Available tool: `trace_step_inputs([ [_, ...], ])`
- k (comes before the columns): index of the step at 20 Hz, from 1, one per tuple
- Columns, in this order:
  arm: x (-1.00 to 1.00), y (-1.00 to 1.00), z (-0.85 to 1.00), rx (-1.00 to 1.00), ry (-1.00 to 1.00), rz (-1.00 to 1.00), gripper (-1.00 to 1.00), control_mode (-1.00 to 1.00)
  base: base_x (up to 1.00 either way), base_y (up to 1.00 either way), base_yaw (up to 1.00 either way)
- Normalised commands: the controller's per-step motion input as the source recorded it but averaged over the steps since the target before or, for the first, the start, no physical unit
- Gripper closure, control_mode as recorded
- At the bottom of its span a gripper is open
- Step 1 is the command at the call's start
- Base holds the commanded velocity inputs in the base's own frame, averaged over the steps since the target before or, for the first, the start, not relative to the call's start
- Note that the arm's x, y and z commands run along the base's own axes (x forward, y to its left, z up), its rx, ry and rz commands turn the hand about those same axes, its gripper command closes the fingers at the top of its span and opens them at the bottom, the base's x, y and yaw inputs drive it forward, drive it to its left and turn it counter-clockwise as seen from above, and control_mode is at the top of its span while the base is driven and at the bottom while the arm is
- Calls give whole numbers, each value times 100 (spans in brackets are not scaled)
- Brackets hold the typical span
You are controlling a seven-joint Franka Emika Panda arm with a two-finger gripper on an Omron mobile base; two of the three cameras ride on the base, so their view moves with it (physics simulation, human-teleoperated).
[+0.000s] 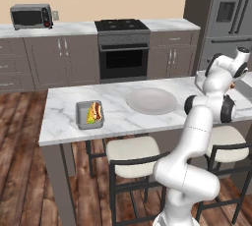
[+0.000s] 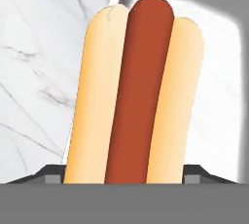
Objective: Place one cooked food and one vegetable from the large plate to each tupperware container.
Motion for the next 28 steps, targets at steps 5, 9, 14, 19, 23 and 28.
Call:
trace_step_inputs([
  [5, 0, 0, 0, 0, 0, 2, -100, -100, 0, 0, 0],
  [9, 0, 0, 0, 0, 0, 1, -100, -100, 0, 0, 0],
  [14, -44, 12, 6, 1, 15, -21, -100, -100, 0, 0, 0],
  [19, -88, 56, 56, 16, 11, -38, -100, -100, 0, 0, 0],
  [23, -96, 100, 73, 1, -4, -19, -100, -100, 0, 0, 0],
  [28, -100, 100, 17, -7, -11, -14, -100, -100, 0, 0, 0],
])
